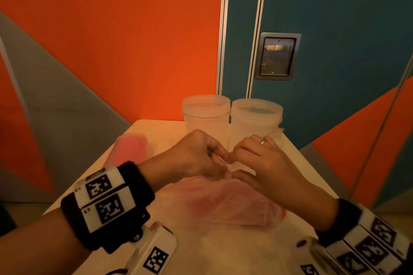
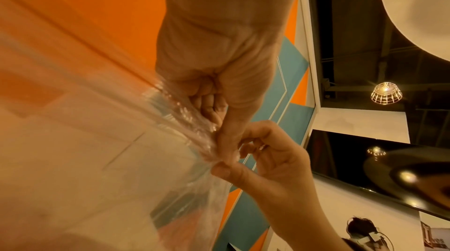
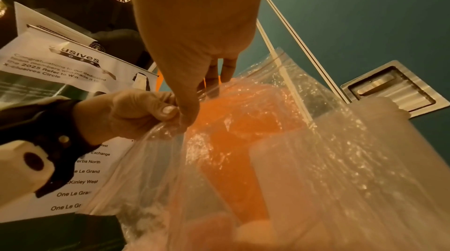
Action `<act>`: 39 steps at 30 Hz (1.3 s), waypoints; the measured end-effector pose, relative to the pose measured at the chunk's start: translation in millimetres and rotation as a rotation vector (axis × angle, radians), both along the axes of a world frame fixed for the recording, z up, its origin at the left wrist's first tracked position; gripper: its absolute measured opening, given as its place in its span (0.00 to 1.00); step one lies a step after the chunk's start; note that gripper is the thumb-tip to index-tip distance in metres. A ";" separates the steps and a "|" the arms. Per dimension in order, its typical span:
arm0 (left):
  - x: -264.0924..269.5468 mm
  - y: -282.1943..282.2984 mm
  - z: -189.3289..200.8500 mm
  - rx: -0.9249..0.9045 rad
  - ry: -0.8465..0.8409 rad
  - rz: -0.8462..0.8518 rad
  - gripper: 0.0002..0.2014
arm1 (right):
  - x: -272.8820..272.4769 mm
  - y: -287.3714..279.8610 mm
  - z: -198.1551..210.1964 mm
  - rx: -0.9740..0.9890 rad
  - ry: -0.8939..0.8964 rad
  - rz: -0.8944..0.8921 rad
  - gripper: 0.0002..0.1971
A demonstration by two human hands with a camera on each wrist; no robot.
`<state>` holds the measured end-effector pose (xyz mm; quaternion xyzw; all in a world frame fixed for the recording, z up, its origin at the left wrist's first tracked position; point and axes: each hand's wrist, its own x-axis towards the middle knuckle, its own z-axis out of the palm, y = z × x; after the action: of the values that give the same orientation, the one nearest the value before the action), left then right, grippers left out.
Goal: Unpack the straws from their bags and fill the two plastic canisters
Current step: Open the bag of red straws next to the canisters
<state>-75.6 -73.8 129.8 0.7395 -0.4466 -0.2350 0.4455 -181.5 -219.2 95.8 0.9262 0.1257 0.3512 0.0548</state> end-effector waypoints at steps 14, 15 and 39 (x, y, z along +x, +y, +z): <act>14.2 6.9 -24.1 -0.053 -0.530 -0.159 0.14 | -25.3 -2.5 -0.3 0.006 0.328 -0.039 0.03; 12.8 8.7 -26.0 0.059 -0.724 -0.099 0.15 | -27.8 -1.4 -0.4 -0.013 0.369 -0.045 0.06; 17.2 35.0 -50.3 0.111 -1.008 0.272 0.20 | -57.9 -5.1 -27.5 -0.130 1.065 -0.795 0.60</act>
<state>-58.3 -38.8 79.4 0.8346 -0.4924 0.1864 0.1619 -239.4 -224.4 68.3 0.9438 -0.1944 -0.2094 0.1662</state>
